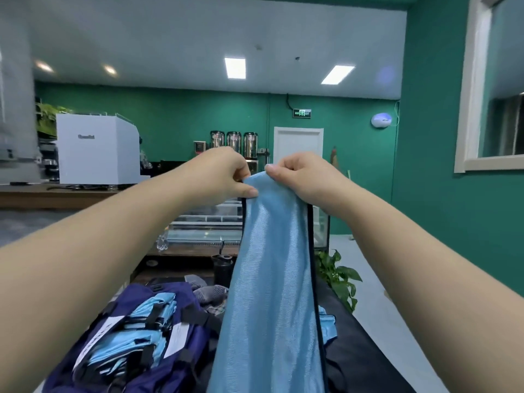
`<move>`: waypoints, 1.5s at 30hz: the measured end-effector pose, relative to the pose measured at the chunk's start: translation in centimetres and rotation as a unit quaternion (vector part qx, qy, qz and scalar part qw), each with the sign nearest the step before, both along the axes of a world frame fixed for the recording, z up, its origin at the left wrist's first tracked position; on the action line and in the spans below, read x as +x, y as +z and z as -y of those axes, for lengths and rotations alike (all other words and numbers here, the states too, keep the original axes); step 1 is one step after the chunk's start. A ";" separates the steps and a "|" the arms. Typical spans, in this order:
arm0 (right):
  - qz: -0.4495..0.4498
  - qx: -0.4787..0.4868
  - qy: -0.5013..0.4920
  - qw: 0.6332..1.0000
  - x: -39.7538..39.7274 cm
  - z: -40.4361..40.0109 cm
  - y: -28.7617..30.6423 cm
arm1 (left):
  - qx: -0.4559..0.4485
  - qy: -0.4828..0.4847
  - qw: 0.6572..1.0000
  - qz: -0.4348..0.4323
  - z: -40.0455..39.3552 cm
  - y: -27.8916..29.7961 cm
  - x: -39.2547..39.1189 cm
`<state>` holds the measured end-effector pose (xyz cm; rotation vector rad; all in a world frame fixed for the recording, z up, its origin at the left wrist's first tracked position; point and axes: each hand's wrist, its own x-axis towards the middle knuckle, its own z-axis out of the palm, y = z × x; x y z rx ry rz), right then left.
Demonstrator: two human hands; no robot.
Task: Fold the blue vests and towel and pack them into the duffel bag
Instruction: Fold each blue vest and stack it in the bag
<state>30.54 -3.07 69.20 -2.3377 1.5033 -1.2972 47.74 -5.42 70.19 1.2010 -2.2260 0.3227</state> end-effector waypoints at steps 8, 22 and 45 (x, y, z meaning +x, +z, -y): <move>0.079 0.011 0.061 0.995 0.7 1.5 -0.3 | 0.255 -0.206 0.860 -0.391 1.7 -2.5 1.1; 0.243 -0.003 -0.057 0.968 -3.9 6.1 -3.5 | 0.299 -0.053 0.937 0.173 3.3 -11.2 2.0; 0.200 -0.008 -0.052 0.978 -7.9 5.9 -3.0 | 0.147 -0.161 0.976 0.020 3.9 -11.1 3.2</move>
